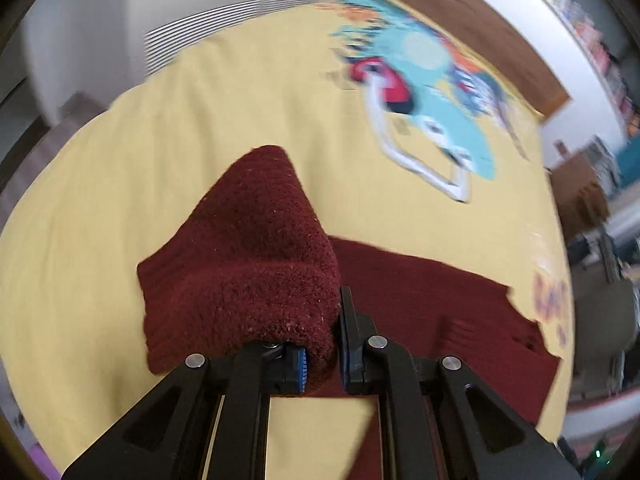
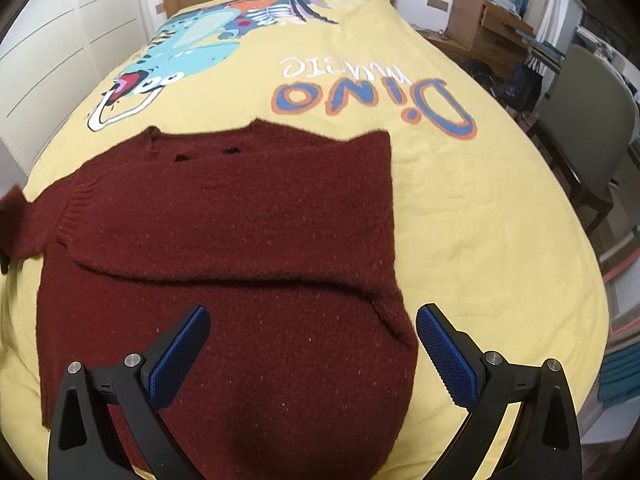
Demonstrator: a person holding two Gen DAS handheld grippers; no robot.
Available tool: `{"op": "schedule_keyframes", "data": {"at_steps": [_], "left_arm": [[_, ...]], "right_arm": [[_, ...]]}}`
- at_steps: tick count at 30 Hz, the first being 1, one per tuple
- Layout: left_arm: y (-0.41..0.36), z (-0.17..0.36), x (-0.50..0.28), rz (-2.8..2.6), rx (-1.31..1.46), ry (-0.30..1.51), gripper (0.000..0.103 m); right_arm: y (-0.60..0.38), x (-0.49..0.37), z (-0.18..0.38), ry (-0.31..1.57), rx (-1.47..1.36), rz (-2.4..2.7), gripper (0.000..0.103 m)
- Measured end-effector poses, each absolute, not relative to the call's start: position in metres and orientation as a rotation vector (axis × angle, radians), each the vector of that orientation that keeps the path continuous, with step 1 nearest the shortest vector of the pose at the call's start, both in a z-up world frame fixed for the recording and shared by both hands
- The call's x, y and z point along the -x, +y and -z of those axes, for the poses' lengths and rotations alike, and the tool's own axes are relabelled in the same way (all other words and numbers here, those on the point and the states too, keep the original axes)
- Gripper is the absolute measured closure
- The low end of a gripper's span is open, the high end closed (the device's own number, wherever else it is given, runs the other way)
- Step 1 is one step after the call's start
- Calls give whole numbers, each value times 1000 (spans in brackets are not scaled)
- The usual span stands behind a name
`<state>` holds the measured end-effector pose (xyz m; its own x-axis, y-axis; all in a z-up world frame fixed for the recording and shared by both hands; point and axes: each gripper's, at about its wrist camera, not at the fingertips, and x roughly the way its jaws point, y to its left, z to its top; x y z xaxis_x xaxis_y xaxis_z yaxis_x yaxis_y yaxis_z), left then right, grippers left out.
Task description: Fold small clothes
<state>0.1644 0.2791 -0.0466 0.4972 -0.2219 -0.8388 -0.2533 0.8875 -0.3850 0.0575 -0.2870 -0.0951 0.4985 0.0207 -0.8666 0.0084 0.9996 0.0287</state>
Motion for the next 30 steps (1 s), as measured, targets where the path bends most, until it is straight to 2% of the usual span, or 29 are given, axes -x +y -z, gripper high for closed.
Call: {"op": "schedule_keyframes", "data": {"at_steps": [5,15,23,30], "left_arm": [[208,24,-173,114,438,1057,94],[38,19,-199,376,283,1106,94],[-65,82,-194,423,126,1205,94],[-79,146,-185,354,93,1312,94]], "right_arm": [[-293,-70,81,1028,-27,3,0],[-310,-88,55,984,-57,17,0],[-323,-82,61,996,-120,34,0],[-329,-70,85,1042,-142,50,0]]}}
